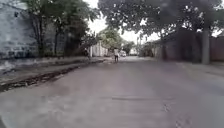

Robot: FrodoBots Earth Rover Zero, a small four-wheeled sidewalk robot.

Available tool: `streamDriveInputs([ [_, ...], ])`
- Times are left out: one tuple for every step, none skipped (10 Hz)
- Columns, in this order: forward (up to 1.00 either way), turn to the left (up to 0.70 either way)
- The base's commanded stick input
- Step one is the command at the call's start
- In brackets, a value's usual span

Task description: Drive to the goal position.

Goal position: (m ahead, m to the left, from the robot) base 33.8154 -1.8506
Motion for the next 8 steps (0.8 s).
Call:
streamDriveInputs([
  [1.0,0.02],
  [1.0,0.02],
  [1.0,0.02],
  [1.0,0.02],
  [1.0,0.02],
  [1.0,0.02],
  [1.0,0.02],
  [1.0,0.02],
])
